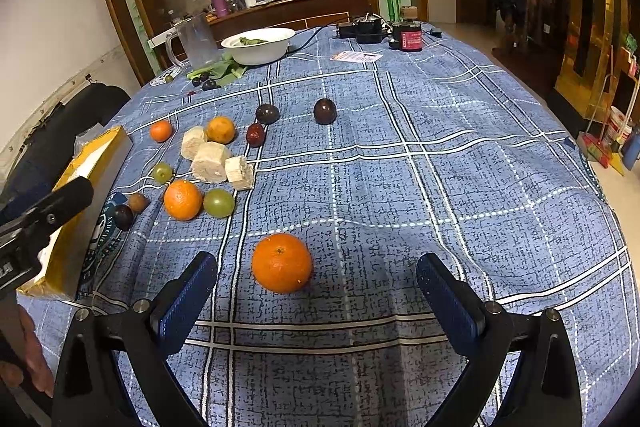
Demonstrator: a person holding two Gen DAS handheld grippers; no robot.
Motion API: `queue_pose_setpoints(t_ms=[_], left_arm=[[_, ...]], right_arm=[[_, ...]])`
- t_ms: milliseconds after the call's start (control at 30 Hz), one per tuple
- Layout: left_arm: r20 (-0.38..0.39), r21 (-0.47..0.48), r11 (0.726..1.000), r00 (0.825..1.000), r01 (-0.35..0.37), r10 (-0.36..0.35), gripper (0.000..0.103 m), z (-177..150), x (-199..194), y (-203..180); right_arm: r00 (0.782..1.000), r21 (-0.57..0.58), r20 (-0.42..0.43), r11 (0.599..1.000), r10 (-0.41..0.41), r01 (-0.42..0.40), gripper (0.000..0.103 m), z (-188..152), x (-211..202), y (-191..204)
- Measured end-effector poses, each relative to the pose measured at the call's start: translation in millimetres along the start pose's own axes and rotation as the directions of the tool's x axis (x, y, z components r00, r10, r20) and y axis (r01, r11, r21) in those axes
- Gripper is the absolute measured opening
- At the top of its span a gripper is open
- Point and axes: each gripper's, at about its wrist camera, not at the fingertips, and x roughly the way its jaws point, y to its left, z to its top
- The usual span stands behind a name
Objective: Organize fruits
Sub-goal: 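Move the left tool toward an orange while the right tool approaches another orange, then close the left tool on an orange while the right tool grasps another orange, then carry both oranges over the foam tray and open both tools to drop them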
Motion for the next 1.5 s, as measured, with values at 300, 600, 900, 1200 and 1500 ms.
queue_pose_setpoints(t_ms=[300, 600, 900, 1200, 1500], left_arm=[[-0.029, 0.002, 1.0, 1.0, 0.006, -0.005, 0.103, -3, 10, -2], [-0.032, -0.002, 0.994, 0.993, 0.109, -0.109, 0.103, 7, 12, 6], [-0.115, 0.097, 0.957, 0.958, 0.274, -0.262, 0.082, 15, 35, -32], [-0.242, 0.152, 0.95, 0.942, 0.271, -0.231, 0.052, 8, 87, -47], [-0.228, 0.048, 0.95, 0.929, 0.309, -0.291, 0.031, 4, 84, -29]], right_arm=[[1.0, -0.029, -0.011, 1.0, 0.009, -0.01, 0.101, -1, 3, 6], [1.0, -0.125, -0.013, 0.992, -0.007, 0.006, 0.097, -4, 2, 18], [0.997, -0.151, -0.073, 0.988, 0.025, -0.036, 0.076, 8, 14, 21], [0.992, -0.161, -0.121, 0.986, 0.031, -0.051, 0.073, 10, 30, 24], [0.988, -0.155, -0.152, 0.986, 0.038, -0.061, 0.038, 7, 35, 24]])
